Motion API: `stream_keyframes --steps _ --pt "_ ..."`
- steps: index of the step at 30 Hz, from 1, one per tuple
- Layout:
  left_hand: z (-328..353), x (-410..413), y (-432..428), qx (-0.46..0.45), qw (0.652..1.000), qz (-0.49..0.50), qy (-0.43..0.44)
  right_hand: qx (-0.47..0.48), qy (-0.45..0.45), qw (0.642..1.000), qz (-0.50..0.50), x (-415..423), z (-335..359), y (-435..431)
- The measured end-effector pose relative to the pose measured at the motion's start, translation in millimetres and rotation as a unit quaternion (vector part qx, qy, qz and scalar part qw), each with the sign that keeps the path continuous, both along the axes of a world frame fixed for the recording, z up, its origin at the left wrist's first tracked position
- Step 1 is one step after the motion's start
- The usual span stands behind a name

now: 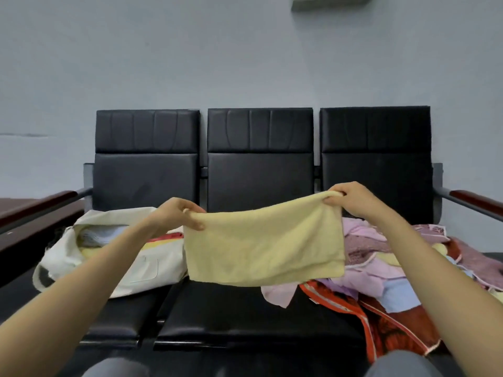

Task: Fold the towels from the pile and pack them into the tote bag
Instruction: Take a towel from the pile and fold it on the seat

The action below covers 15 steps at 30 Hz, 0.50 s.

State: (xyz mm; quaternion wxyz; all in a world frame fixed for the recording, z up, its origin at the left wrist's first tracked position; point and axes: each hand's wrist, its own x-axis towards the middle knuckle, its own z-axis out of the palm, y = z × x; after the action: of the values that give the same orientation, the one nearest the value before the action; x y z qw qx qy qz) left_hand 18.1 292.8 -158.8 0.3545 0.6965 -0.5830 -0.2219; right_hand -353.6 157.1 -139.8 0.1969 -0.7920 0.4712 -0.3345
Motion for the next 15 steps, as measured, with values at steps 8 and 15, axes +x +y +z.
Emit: stream_keyframes --steps 8,15 --pt "-13 -3 -13 -0.055 0.994 0.043 -0.086 0.069 -0.05 0.996 0.008 -8 -22 10" --pt "-82 10 -7 0.041 0.984 0.042 0.167 0.161 -0.071 0.984 -0.001 -2 -92 1"
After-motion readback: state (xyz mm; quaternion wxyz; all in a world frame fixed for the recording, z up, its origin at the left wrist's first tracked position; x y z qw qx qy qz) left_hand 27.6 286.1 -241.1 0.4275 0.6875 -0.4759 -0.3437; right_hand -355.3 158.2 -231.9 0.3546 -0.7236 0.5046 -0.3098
